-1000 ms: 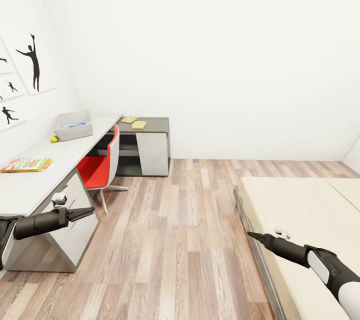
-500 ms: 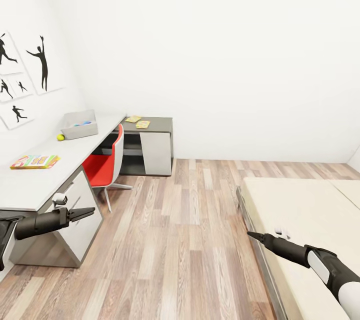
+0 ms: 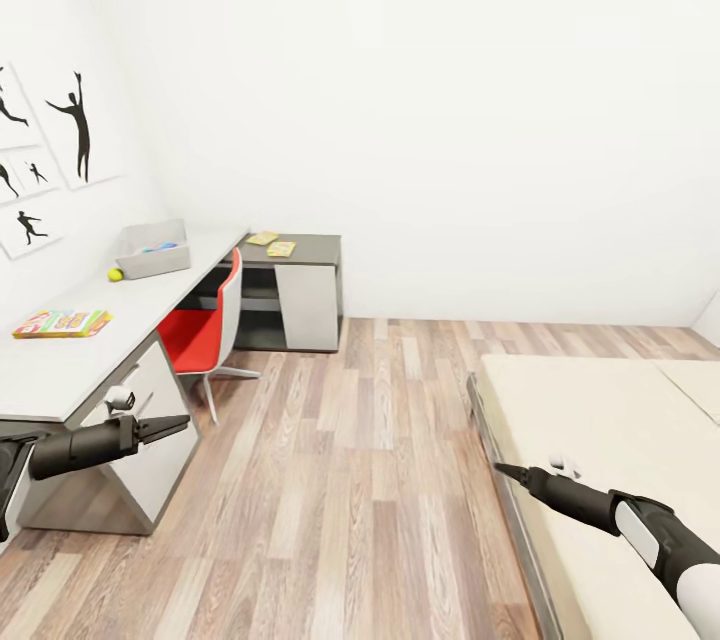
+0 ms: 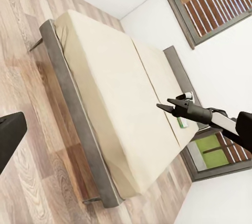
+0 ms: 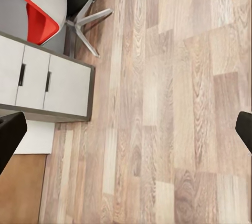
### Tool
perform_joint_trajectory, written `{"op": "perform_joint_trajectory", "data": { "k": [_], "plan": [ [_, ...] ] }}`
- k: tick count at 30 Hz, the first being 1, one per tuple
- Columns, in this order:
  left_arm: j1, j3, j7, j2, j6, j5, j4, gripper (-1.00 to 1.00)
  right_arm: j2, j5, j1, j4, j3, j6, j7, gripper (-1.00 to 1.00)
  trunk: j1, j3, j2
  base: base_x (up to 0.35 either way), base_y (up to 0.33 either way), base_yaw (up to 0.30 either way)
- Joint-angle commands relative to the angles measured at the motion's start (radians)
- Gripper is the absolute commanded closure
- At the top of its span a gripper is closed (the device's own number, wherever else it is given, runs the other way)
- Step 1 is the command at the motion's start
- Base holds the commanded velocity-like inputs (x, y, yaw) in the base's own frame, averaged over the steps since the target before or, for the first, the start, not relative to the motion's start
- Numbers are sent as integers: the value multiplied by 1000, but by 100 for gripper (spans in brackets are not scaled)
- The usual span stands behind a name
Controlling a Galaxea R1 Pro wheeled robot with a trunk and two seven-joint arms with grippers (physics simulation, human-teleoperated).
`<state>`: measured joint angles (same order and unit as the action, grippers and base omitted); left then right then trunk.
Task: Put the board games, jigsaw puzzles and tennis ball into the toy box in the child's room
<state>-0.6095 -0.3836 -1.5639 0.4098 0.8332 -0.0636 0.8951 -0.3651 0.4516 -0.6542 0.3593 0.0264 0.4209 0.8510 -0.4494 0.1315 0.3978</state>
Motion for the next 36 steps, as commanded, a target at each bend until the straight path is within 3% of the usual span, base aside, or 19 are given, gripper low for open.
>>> {"op": "perform_joint_trajectory", "data": {
  "k": [1,36],
  "plan": [
    [-1,-2,-7,0,10,-7,1,-100,0,4,-1,0,3,9,2,-100,-1,2,2,0,-124,0],
    [-1,-3,-7,-7,10,-6,1,-100,0,5,-1,0,2,9,2,-100,-1,-8,2,-26,-10,-56]
  ]
}}
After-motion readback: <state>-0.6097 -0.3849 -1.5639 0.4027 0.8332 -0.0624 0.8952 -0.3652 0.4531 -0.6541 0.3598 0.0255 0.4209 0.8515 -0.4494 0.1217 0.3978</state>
